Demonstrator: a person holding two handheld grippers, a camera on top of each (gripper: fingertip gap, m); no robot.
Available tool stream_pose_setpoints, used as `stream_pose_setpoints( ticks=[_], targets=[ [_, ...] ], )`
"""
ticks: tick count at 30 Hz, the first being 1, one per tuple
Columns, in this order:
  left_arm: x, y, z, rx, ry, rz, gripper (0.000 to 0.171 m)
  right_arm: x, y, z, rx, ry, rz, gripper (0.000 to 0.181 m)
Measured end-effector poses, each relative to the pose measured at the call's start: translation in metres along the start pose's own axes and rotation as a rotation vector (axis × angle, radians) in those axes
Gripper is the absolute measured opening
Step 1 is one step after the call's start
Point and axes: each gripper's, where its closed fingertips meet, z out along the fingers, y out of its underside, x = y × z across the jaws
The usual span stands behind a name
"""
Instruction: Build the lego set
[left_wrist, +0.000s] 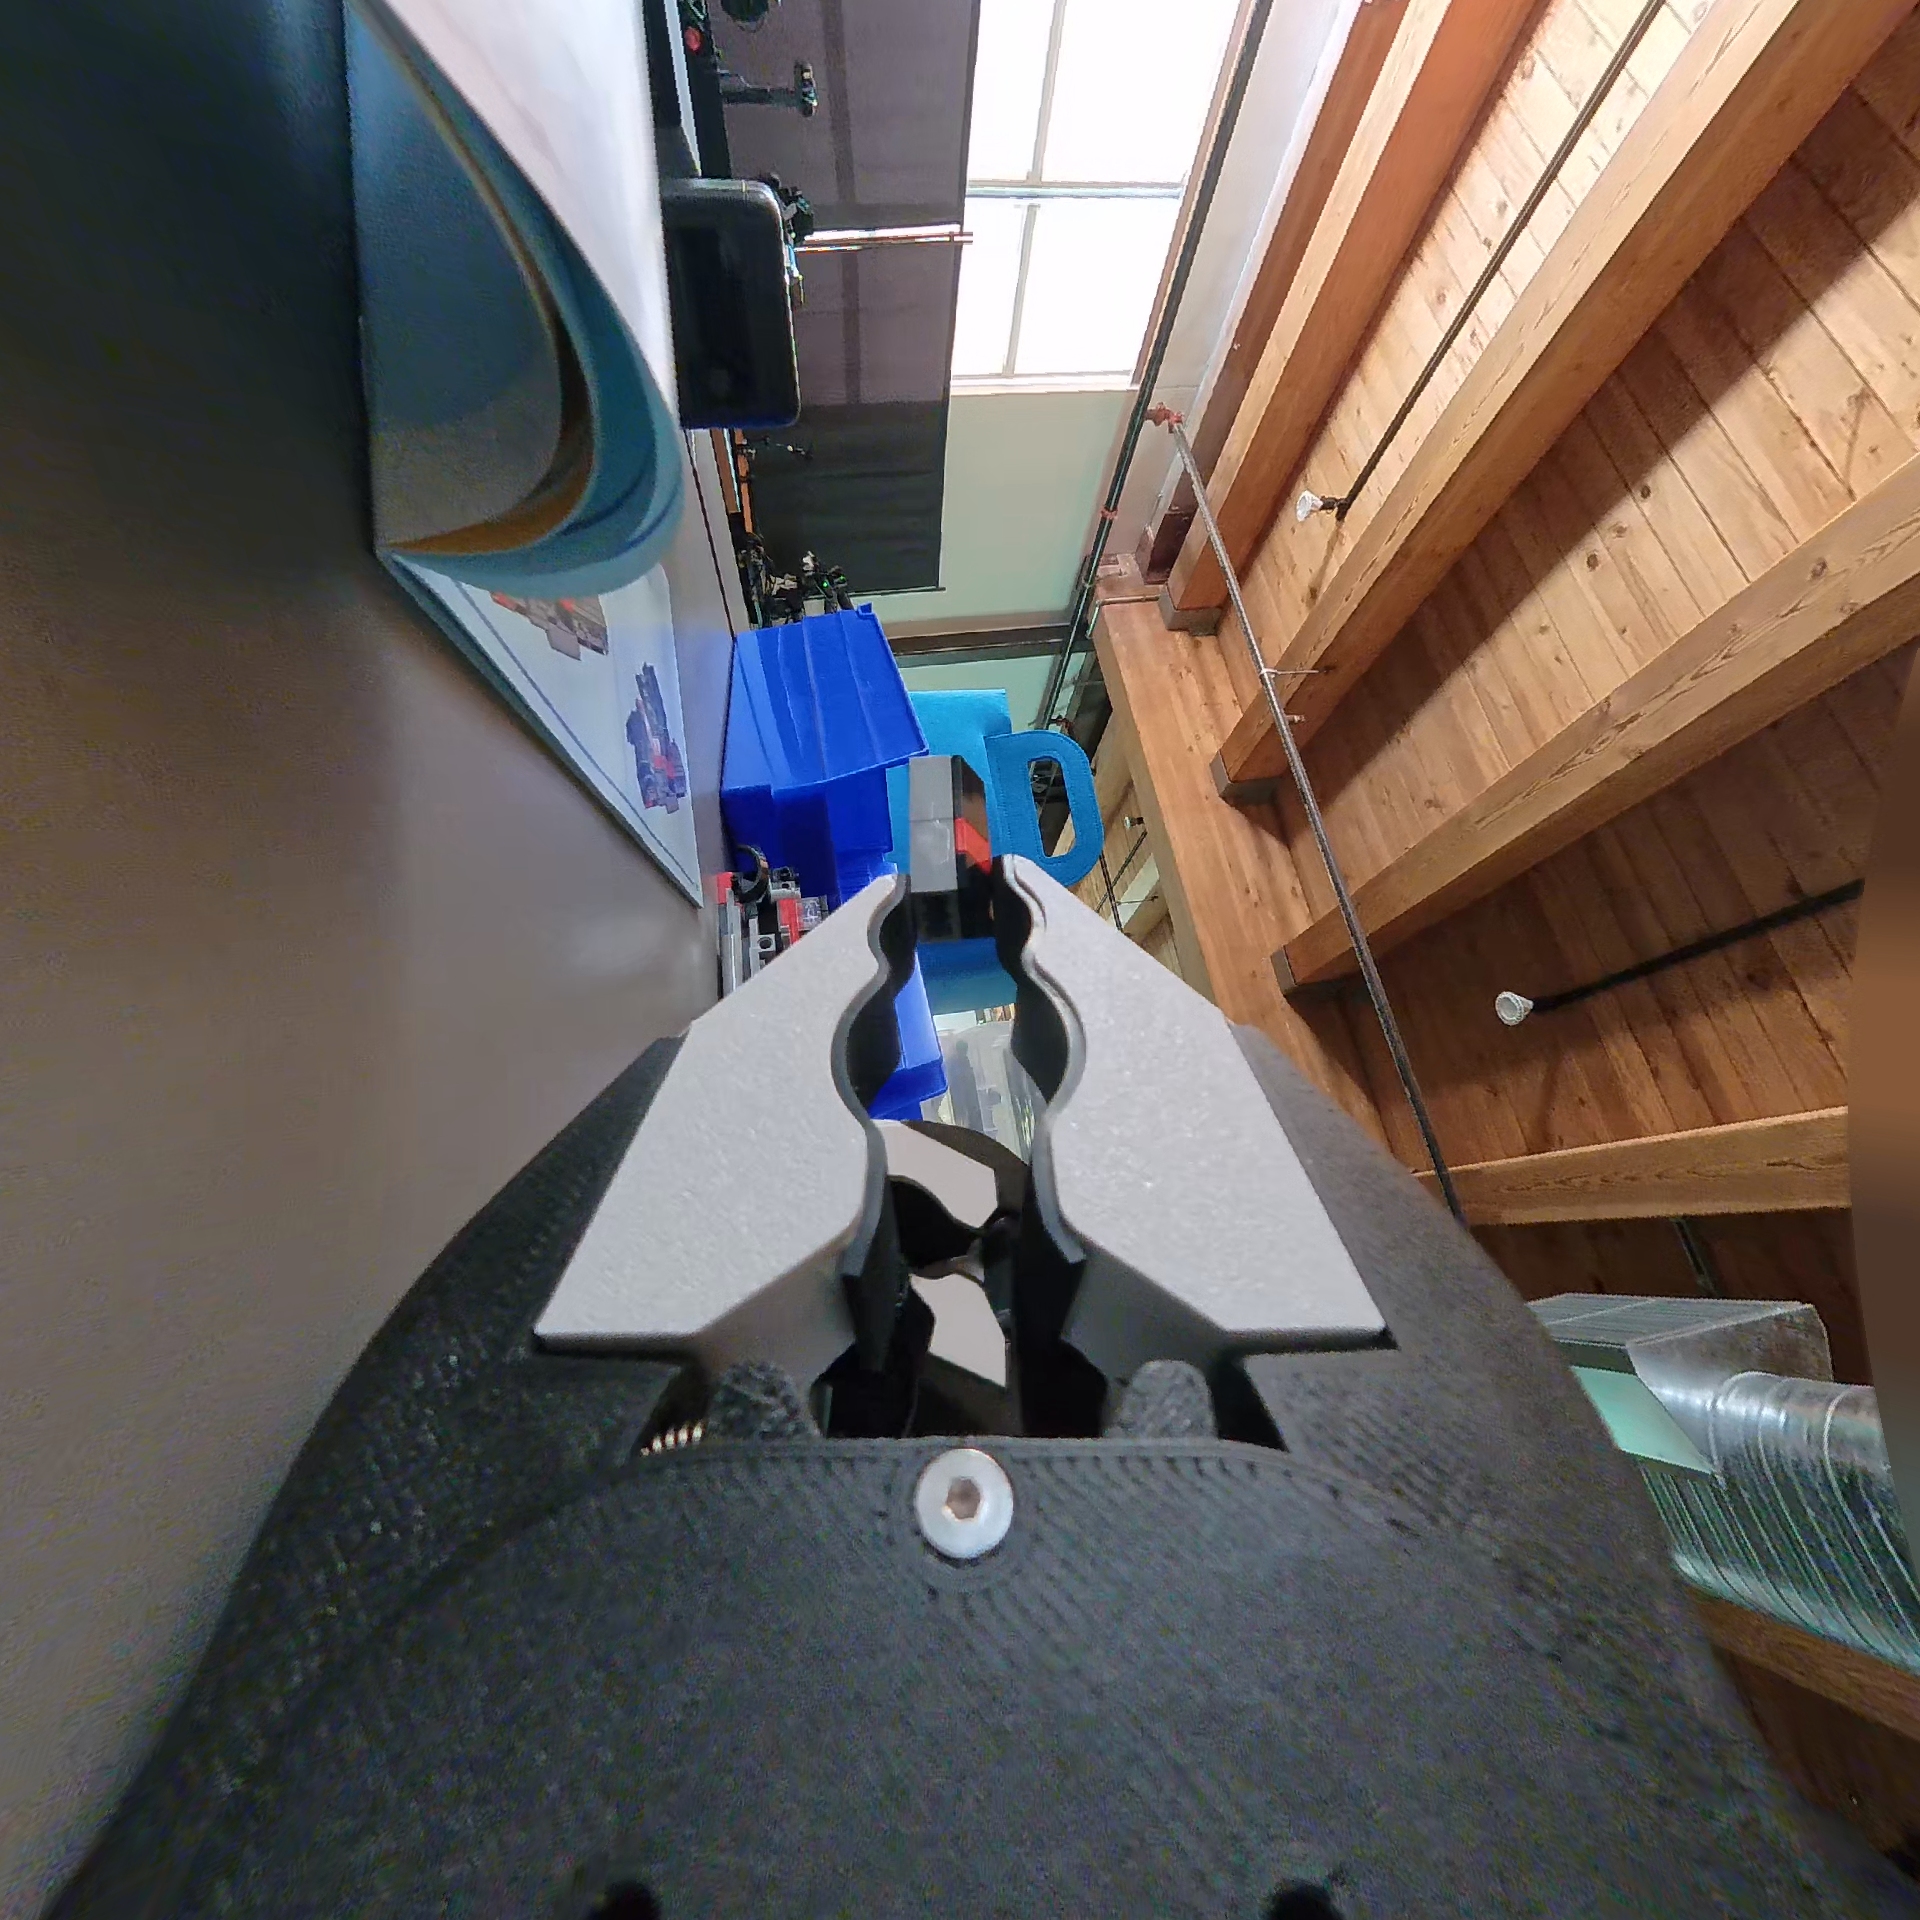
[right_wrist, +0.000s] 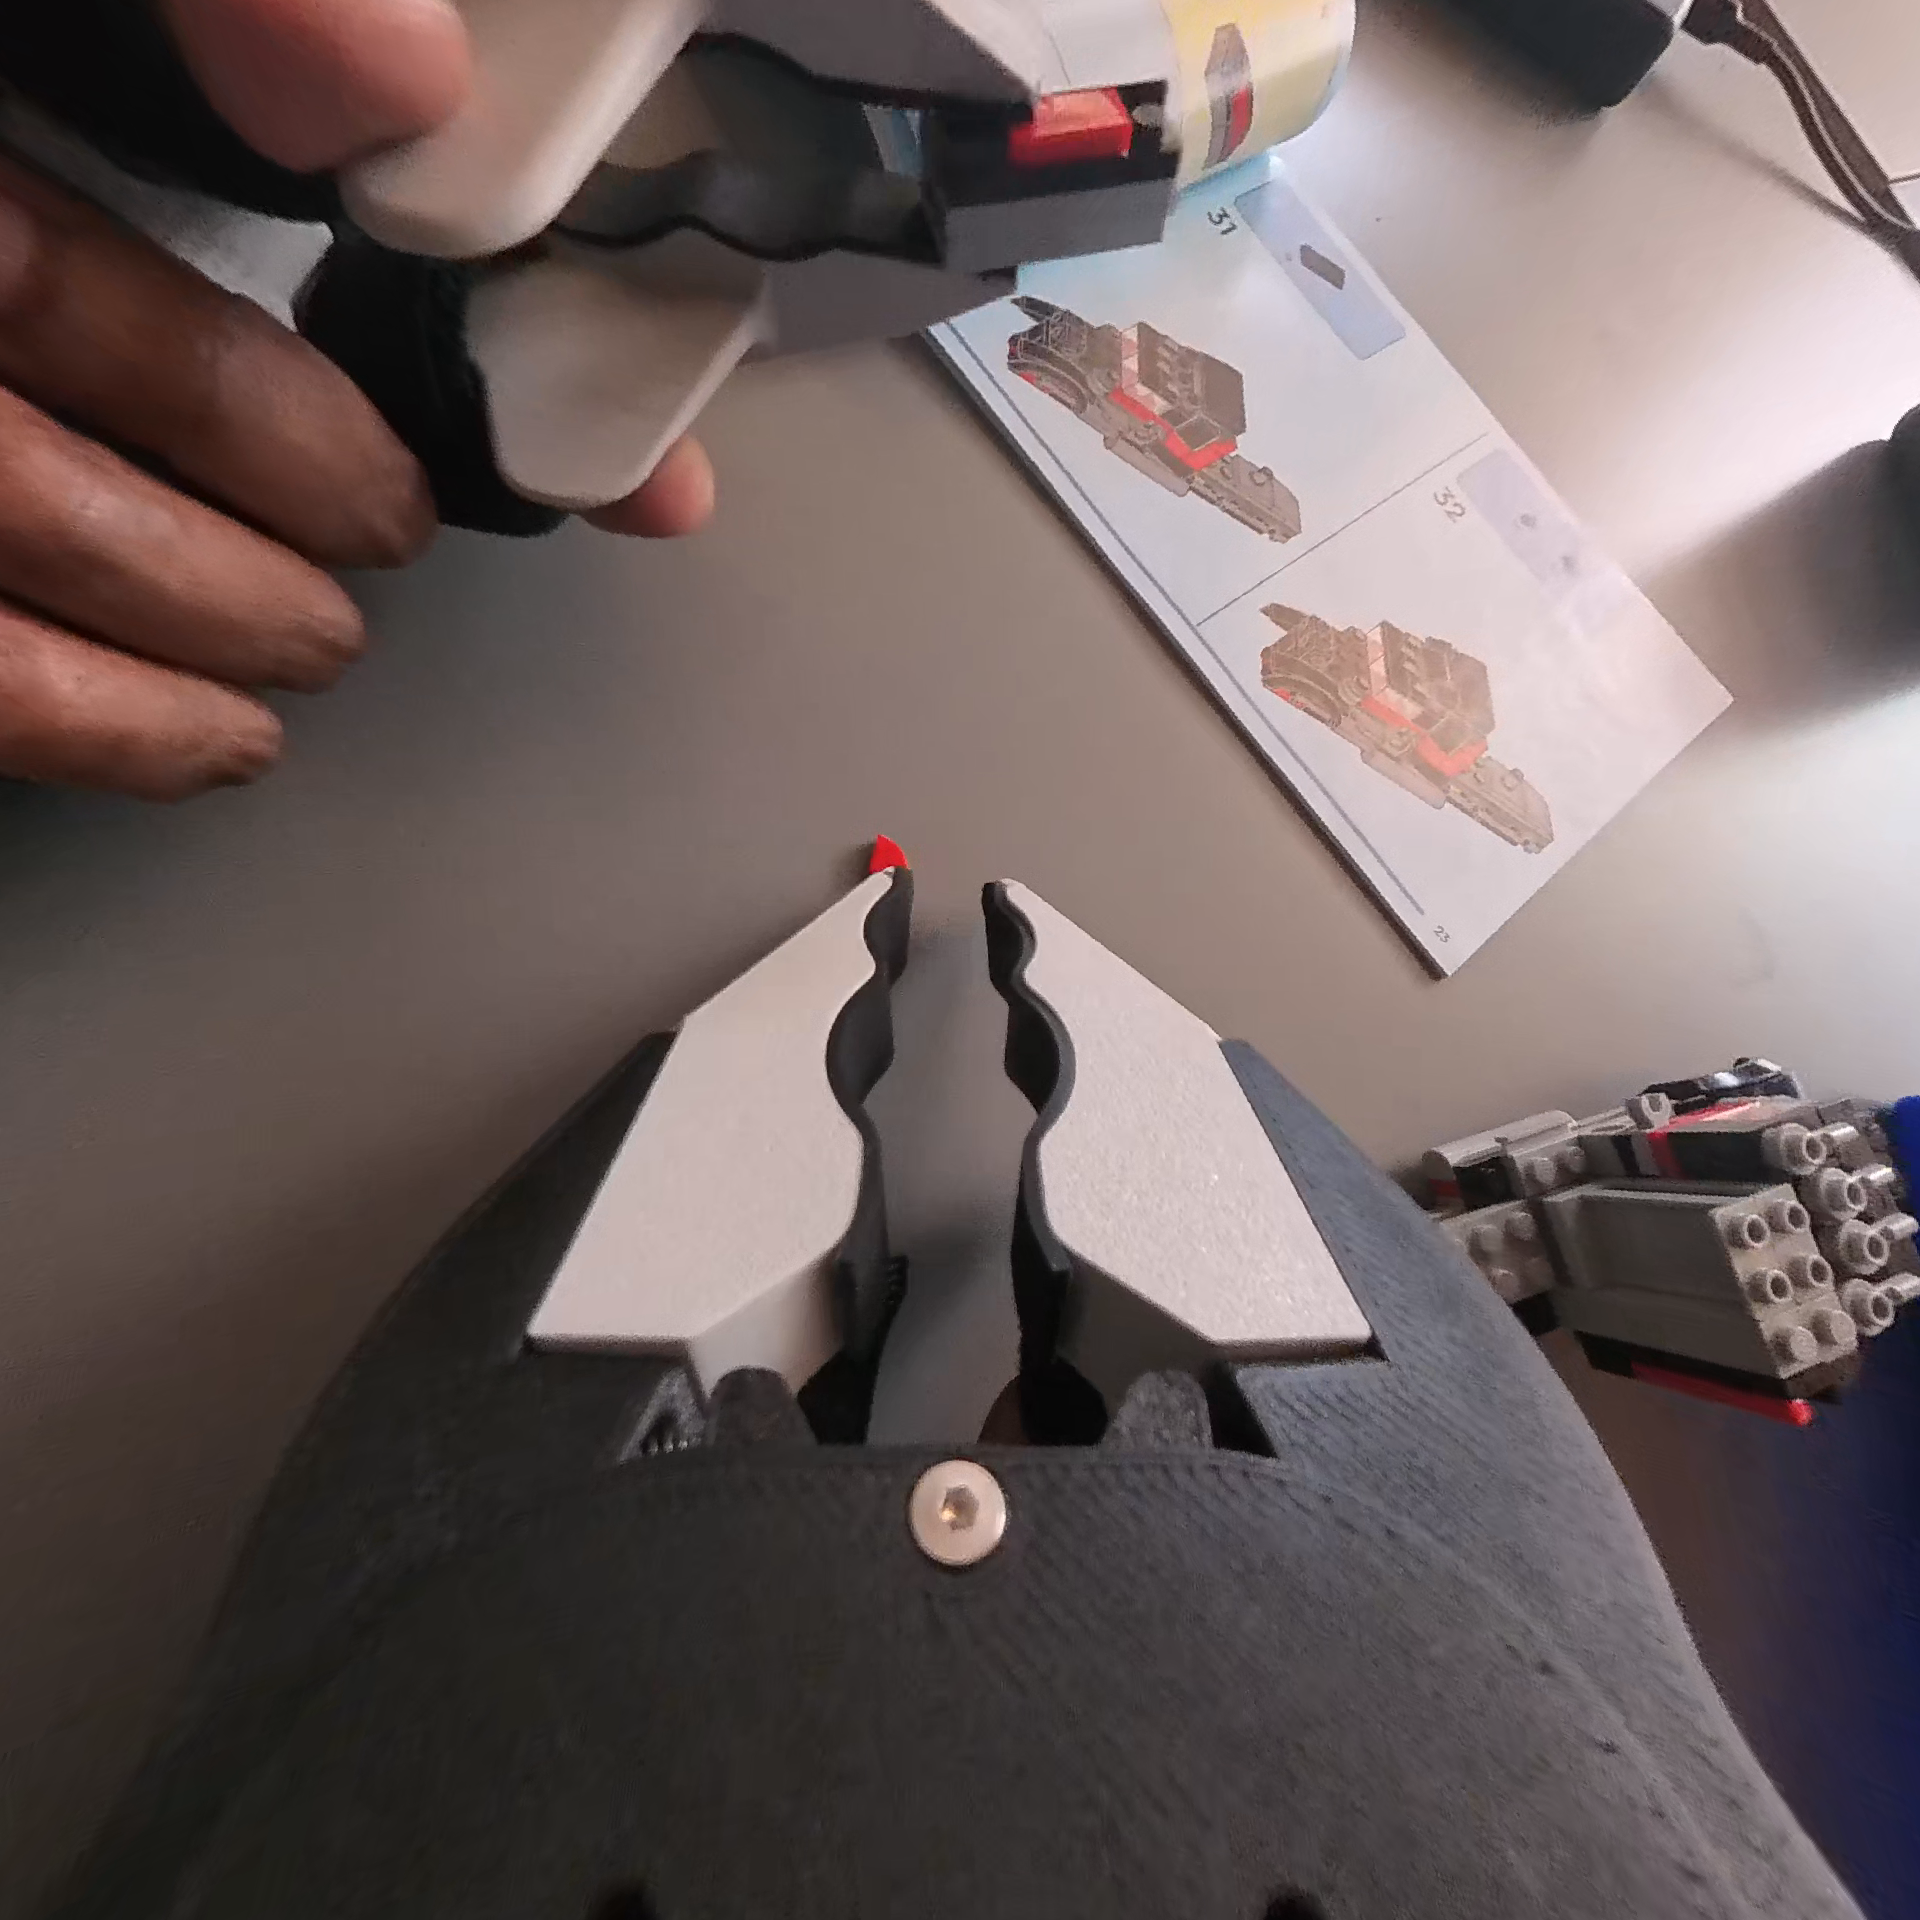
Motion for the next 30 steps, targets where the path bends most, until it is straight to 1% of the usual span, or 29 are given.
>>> stream_pose_setpoints(
  ticks=[4, 6, 8, 14, 18, 21, 27, 30],
  targets=[
    [0.000, 0.000, 0.000, 0.000, -0.002, 0.001, 0.015, -0.007, -0.006, -0.004, 0.025, -0.045, 0.086, 0.015],
    [-0.001, 0.001, 0.001, -0.004, -0.004, 0.003, 0.015, -0.008, -0.003, -0.001, 0.010, -0.047, 0.120, 0.015],
    [-0.001, 0.002, 0.001, -0.010, -0.007, -0.001, 0.015, -0.010, 0.001, 0.002, -0.017, -0.040, 0.112, 0.015],
    [-0.005, 0.008, -0.002, -0.057, -0.034, -0.043, 0.015, -0.009, -0.002, 0.006, -0.024, -0.034, 0.072, 0.009],
    [-0.007, 0.009, -0.002, -0.091, -0.049, -0.047, 0.015, -0.009, -0.006, 0.007, -0.022, -0.059, 0.032, 0.008],
    [-0.007, 0.013, -0.001, -0.119, -0.049, -0.052, 0.015, -0.001, -0.020, 0.001, 0.005, -0.074, -0.017, 0.008],
    [-0.004, 0.019, 0.003, -0.143, -0.027, -0.097, 0.016, 0.020, -0.074, -0.022, 0.093, -0.138, -0.130, 0.008],
    [-0.004, 0.022, 0.005, -0.154, -0.019, -0.107, 0.015, 0.023, -0.087, -0.024, 0.073, -0.182, -0.188, 0.008]
  ],
)
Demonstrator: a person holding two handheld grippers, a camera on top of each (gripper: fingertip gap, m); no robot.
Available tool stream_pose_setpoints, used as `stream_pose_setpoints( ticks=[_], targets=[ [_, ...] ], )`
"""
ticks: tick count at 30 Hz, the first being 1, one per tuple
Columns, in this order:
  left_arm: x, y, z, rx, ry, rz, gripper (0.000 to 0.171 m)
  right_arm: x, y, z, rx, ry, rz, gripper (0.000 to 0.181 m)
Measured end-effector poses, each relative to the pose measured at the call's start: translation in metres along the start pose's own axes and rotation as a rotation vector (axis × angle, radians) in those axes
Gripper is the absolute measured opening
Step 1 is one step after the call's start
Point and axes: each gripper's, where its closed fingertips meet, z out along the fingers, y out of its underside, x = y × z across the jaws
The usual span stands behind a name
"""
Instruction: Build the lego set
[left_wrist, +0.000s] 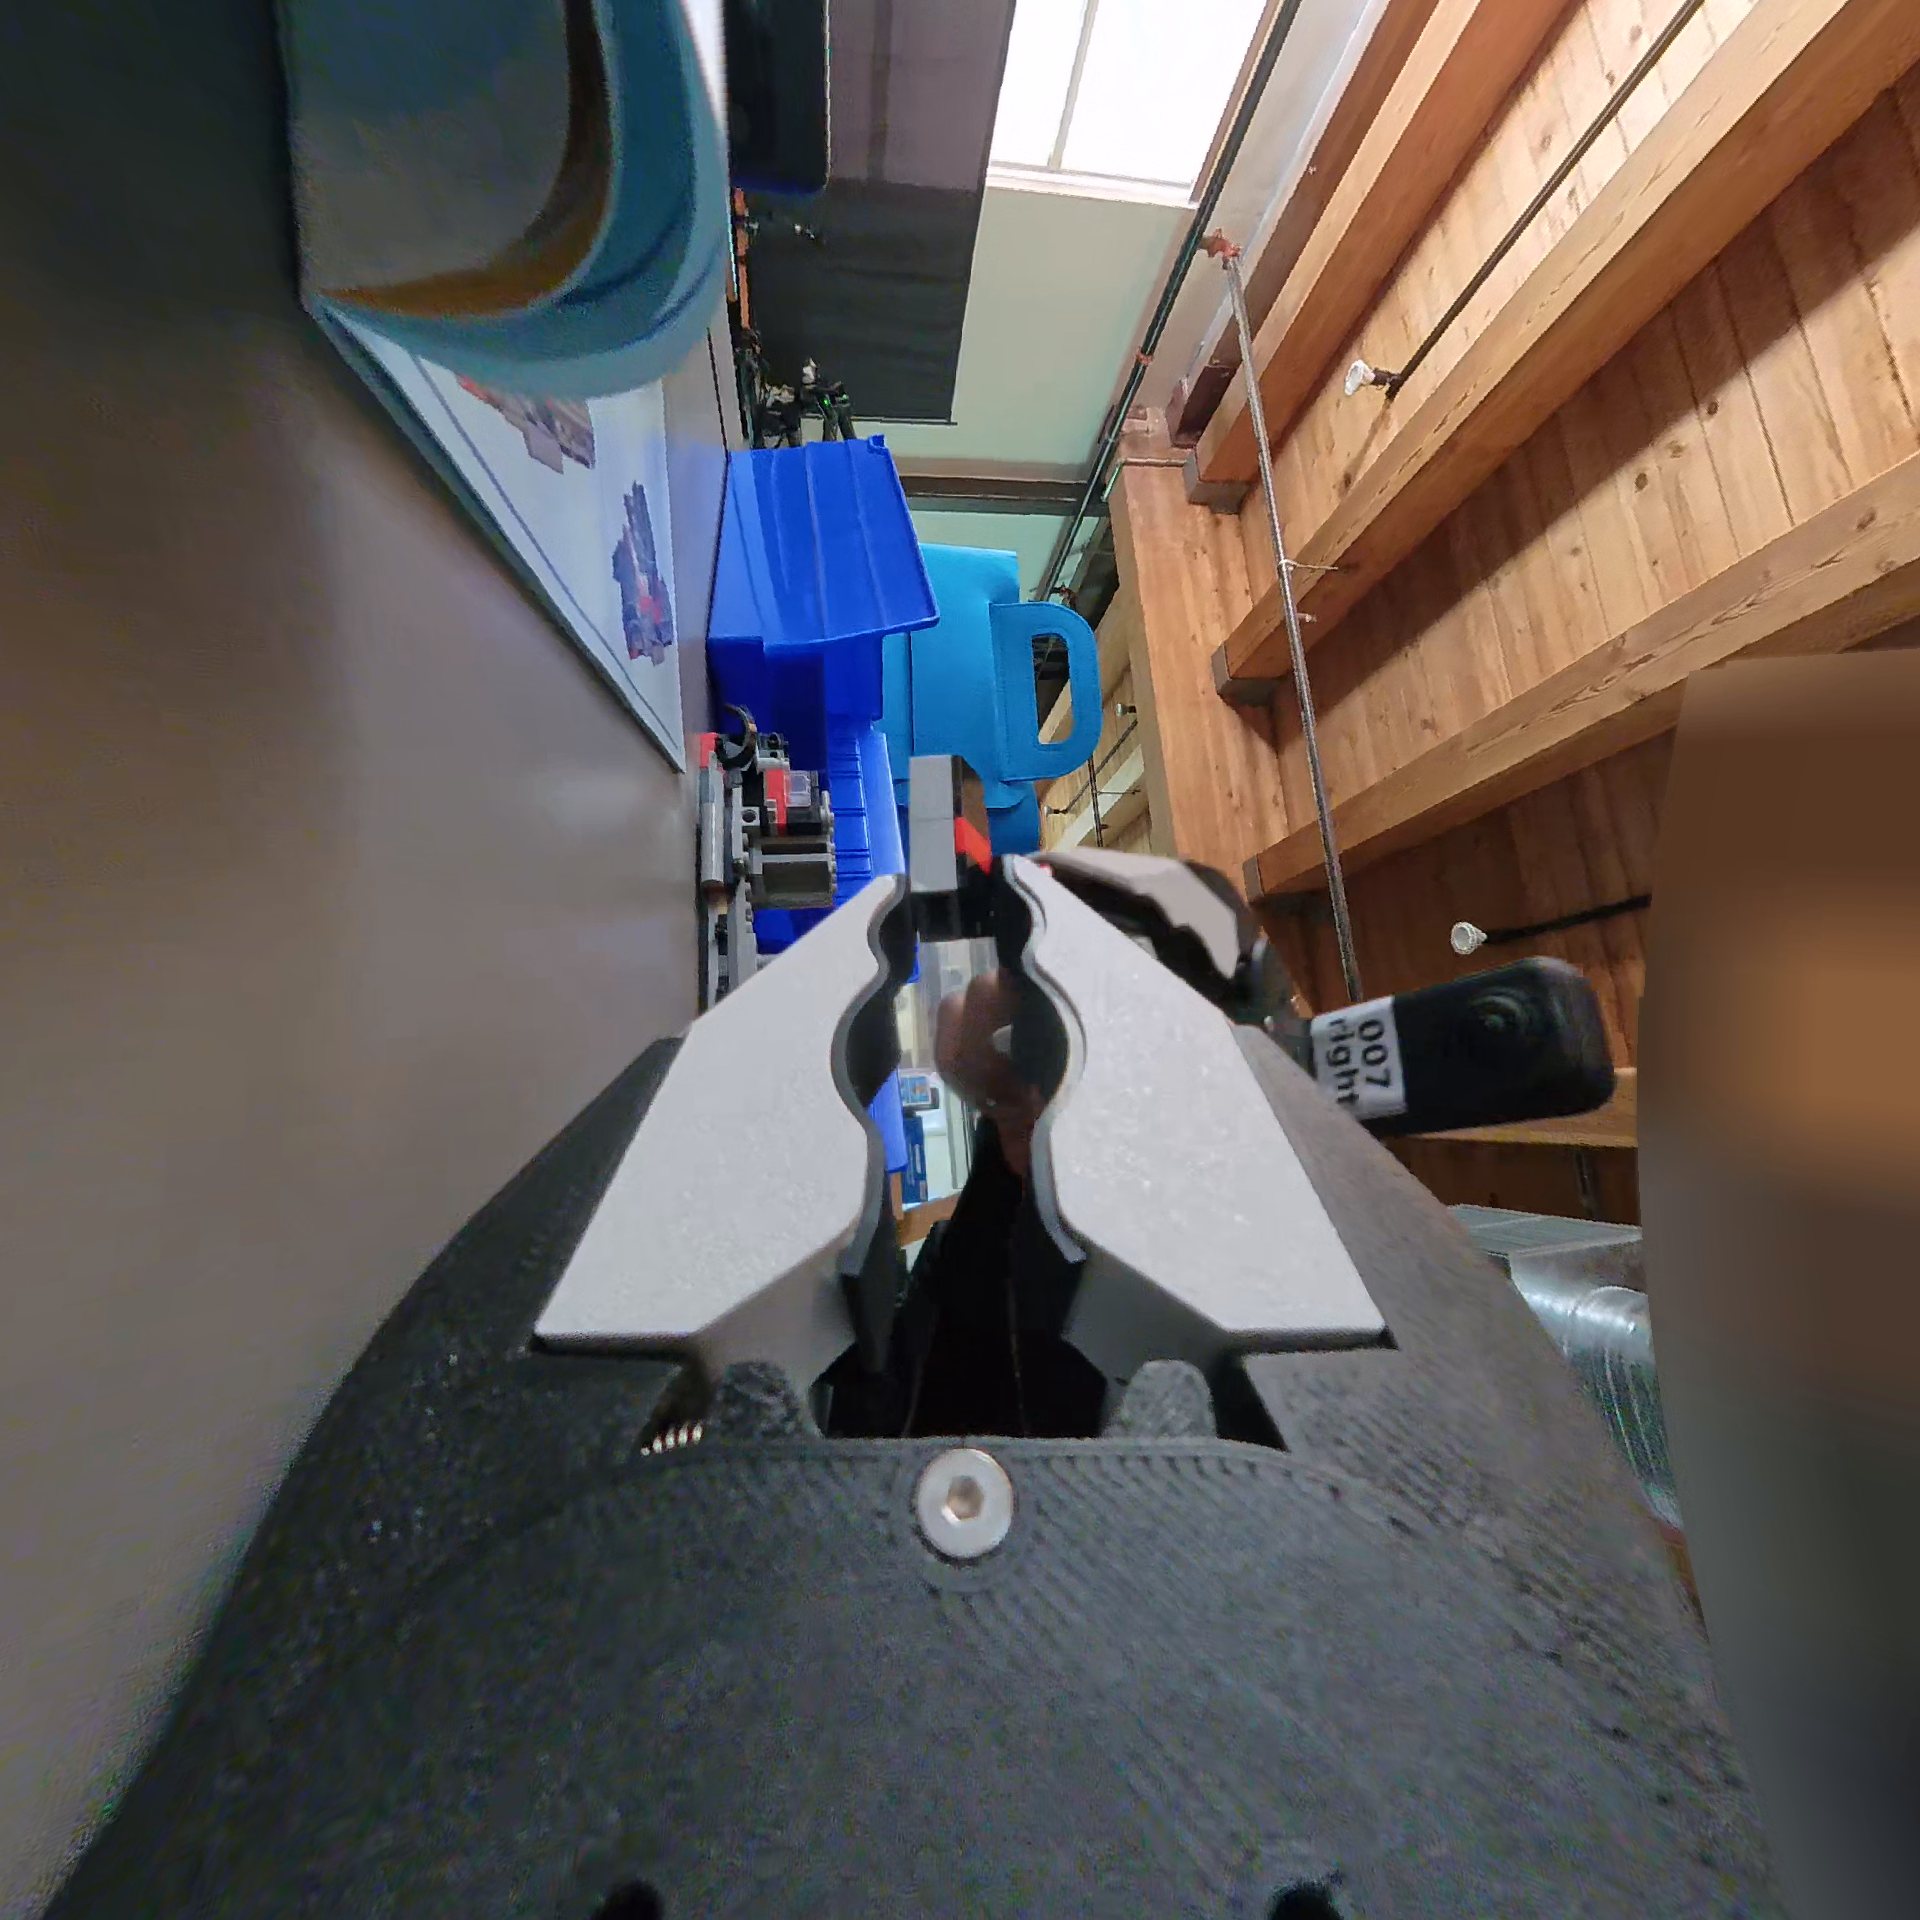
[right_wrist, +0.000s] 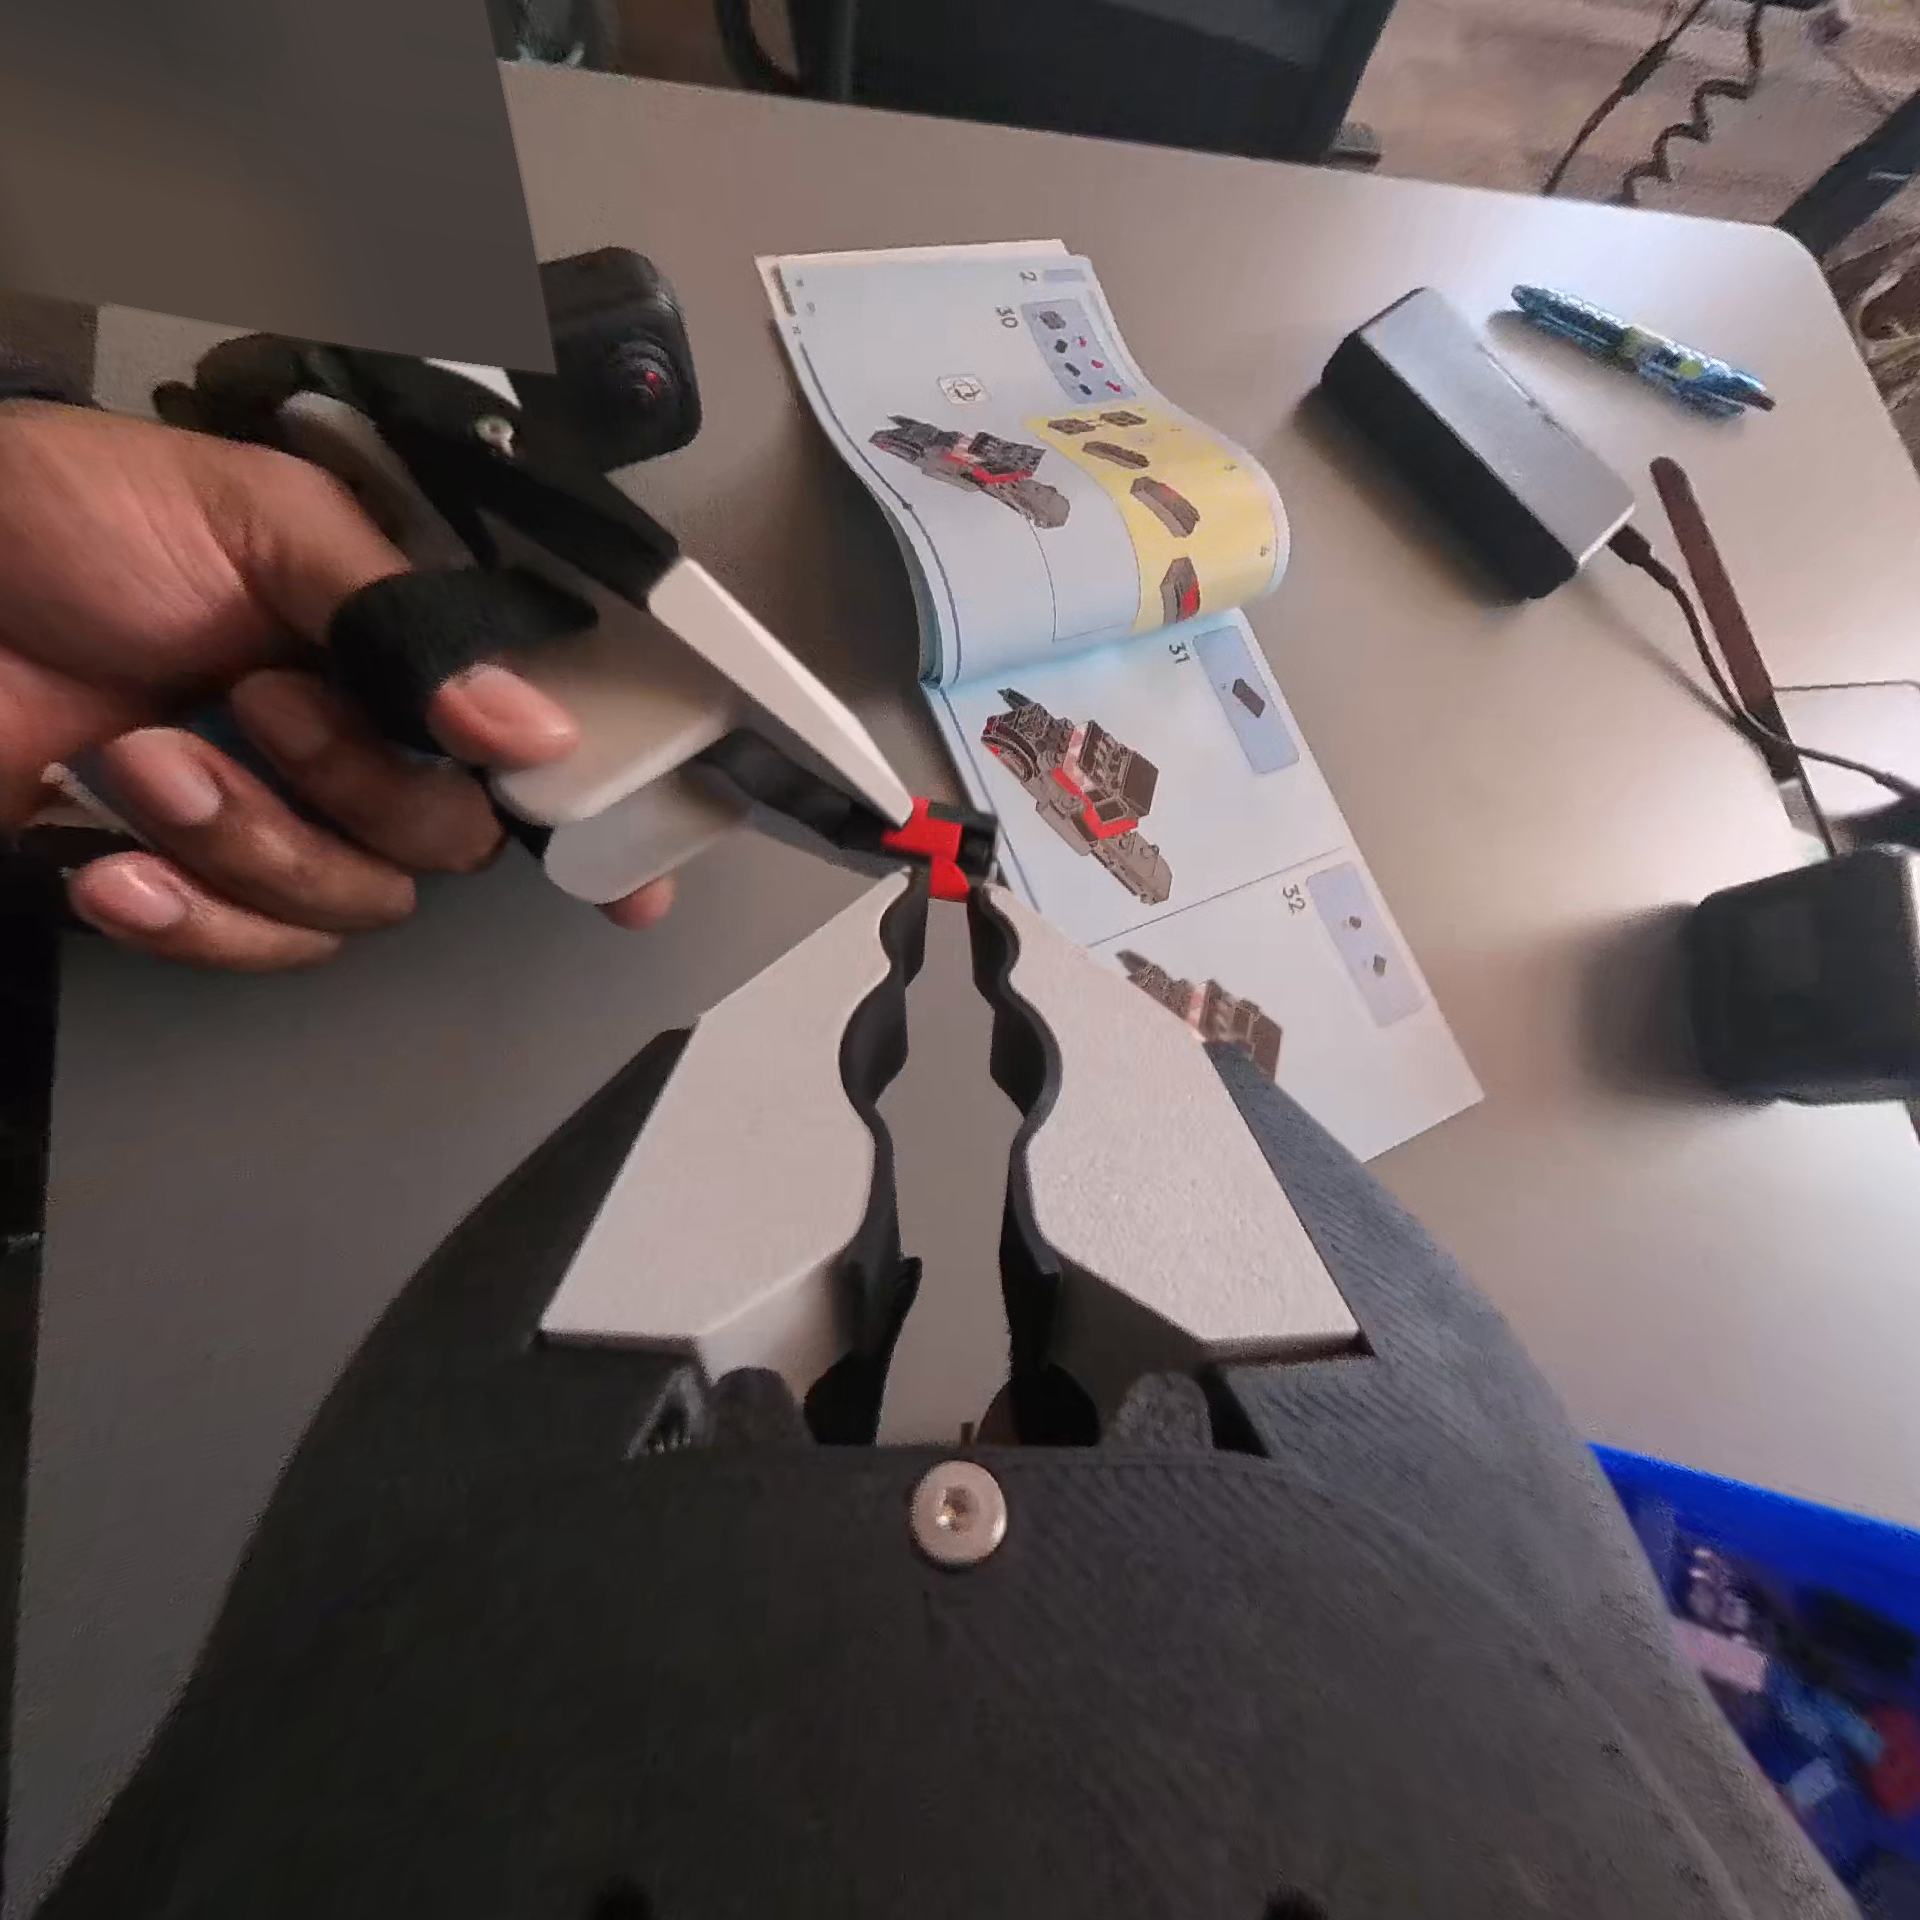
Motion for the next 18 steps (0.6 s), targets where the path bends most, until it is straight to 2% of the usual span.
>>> stream_pose_setpoints(
  ticks=[8, 18],
  targets=[
    [-0.001, 0.001, 0.001, -0.007, 0.000, 0.011, 0.015, 0.007, 0.001, 0.013, -0.102, -0.081, -0.019, 0.008],
    [0.000, 0.000, 0.000, -0.001, 0.009, 0.002, 0.015, 0.005, 0.001, 0.020, -0.135, -0.107, 0.006, 0.008]
  ],
)
